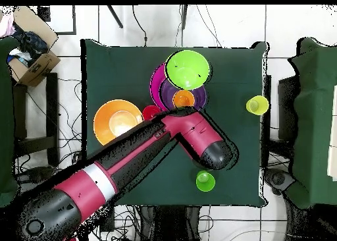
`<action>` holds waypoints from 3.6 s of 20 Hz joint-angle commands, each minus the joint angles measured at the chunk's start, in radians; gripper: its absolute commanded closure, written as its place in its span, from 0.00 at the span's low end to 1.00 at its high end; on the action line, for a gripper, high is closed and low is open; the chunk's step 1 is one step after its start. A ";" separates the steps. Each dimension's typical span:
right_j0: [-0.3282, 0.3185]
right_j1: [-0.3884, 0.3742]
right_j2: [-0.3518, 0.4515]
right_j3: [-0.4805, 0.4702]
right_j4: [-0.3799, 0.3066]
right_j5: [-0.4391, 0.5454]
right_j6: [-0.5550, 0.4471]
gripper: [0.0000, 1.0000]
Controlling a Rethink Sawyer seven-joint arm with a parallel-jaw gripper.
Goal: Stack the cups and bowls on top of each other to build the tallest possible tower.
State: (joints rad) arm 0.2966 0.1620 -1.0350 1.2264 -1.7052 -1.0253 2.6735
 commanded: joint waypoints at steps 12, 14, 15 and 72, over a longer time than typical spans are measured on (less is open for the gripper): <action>0.015 -0.024 0.197 0.111 -0.025 0.088 -0.289 0.00; 0.009 -0.027 0.212 0.121 -0.013 0.102 -0.311 0.00; 0.008 -0.026 0.218 0.127 -0.007 0.111 -0.316 0.00; -0.023 -0.004 0.400 0.157 0.011 0.295 -0.325 0.00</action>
State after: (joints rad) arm 0.2848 0.1134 -0.8729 1.4204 -1.7027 -0.8164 2.5883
